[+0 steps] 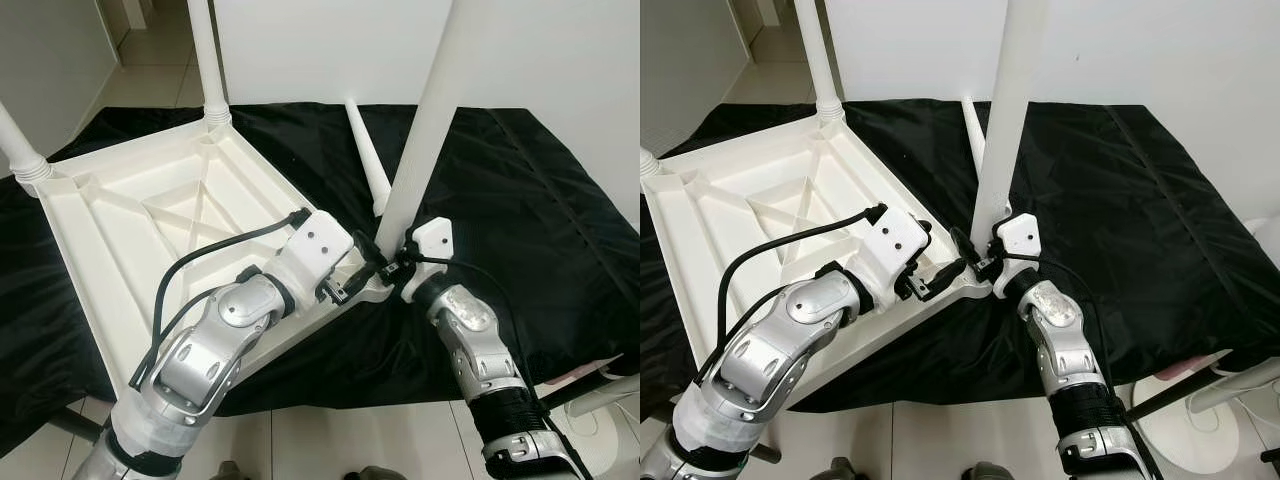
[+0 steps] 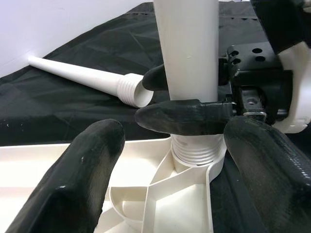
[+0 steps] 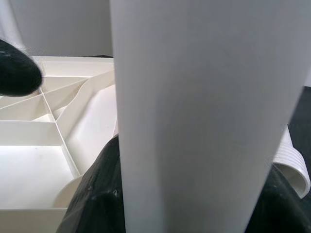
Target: Building children table
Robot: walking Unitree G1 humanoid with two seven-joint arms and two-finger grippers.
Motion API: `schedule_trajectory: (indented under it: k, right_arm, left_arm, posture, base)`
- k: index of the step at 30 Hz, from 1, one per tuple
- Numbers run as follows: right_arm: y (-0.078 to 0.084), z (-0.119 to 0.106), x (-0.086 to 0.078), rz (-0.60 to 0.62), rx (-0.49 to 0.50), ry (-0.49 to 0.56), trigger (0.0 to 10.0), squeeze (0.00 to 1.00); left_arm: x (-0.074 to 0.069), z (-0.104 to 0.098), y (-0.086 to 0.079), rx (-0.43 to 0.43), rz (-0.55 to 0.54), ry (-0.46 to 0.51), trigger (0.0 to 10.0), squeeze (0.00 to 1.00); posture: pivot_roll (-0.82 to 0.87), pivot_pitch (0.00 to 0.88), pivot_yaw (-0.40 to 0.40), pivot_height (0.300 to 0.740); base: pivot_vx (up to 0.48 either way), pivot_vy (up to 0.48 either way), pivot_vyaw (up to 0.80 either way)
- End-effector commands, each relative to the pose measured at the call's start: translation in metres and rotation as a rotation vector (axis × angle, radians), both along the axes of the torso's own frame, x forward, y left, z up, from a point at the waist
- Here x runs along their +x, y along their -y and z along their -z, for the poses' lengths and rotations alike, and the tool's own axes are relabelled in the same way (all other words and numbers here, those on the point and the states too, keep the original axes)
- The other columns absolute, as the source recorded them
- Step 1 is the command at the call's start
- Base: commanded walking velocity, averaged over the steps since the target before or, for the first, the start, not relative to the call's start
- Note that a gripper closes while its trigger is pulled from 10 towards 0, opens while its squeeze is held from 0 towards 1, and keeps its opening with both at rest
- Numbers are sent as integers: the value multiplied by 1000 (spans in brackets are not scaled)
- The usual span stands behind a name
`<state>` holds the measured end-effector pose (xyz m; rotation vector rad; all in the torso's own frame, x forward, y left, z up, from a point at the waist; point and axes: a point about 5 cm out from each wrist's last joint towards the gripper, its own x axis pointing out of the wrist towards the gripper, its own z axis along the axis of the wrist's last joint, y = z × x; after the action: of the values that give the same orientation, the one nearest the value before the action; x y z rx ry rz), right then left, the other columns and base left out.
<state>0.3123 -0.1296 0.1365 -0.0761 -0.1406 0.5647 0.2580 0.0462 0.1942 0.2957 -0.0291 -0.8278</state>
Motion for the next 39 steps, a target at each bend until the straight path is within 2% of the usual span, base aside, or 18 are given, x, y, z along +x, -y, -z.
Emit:
schedule_trajectory:
  k: [1, 6, 13, 16, 24, 25, 26, 28, 29, 30, 33, 35, 39]
  right_arm:
    - [1, 27, -2, 23, -42, -163, 10000, 0]
    - [4, 30, 1, -12, -99, -246, 10000, 0]
    - [7, 28, 4, -24, -134, -249, 10000, 0]
    - [6, 33, -1, 15, -160, -215, 10000, 0]
    - [5, 36, -3, 24, -158, -215, 10000, 0]
    - [2, 37, -5, 43, -138, -221, 10000, 0]
    - [-3, 37, -5, 122, -70, -232, 10000, 0]
    - [-3, 37, -5, 122, -70, -232, 10000, 0]
    - [-6, 37, -5, 227, 20, -259, 10000, 0]
    - [-6, 37, -4, 247, 40, -268, 10000, 0]
    - [-5, 37, -3, 254, 46, -272, 10000, 0]
    - [-3, 37, 0, 271, 86, -299, 10000, 0]
    - [0, 35, 3, 279, 65, -282, 10000, 0]
  left_arm:
    - [-2, 0, 1, 2, 33, -14, 10000, 0]
    - [-3, -1, 0, 0, 27, -15, 10000, 0]
    - [-3, -1, 0, 0, 26, -16, 10000, 0]
    - [-5, 0, 0, 0, 21, -18, 10000, 0]
    - [-5, 0, -1, 0, 19, -19, 10000, 0]
    - [-5, 0, -1, -1, 18, -21, 10000, 0]
    - [-6, 0, 0, -2, 20, -21, 10000, 0]
    - [-6, 0, 0, -2, 20, -21, 10000, 0]
    - [-7, 1, 1, -2, 23, -19, 10000, 0]
    - [-7, 1, 1, -2, 24, -19, 10000, 0]
    - [-7, 1, 2, -2, 25, -18, 10000, 0]
    - [-6, 0, 2, -1, 27, -16, 10000, 0]
    - [-6, 0, 2, -1, 31, -17, 10000, 0]
  posture:
    - [1, 33, 7, 740]
    - [3, 35, 4, 740]
    - [4, 37, 4, 740]
    - [10, 44, -6, 740]
    - [10, 44, -6, 740]
    - [12, 43, -10, 740]
    - [8, 33, -16, 740]
    - [8, 33, -16, 740]
    - [7, 27, -16, 740]
    - [7, 27, -16, 740]
    - [7, 25, -16, 740]
    - [7, 25, -16, 740]
    - [6, 21, -15, 740]
  base:
    - [0, 0, 0]
    - [0, 0, 0]
    - [0, 0, 0]
    - [0, 0, 0]
    - [0, 0, 0]
    - [0, 0, 0]
    - [0, 0, 0]
    - [0, 0, 0]
    - [0, 0, 0]
    - [0, 0, 0]
    - [0, 0, 0]
    - [0, 0, 0]
    - [0, 0, 0]
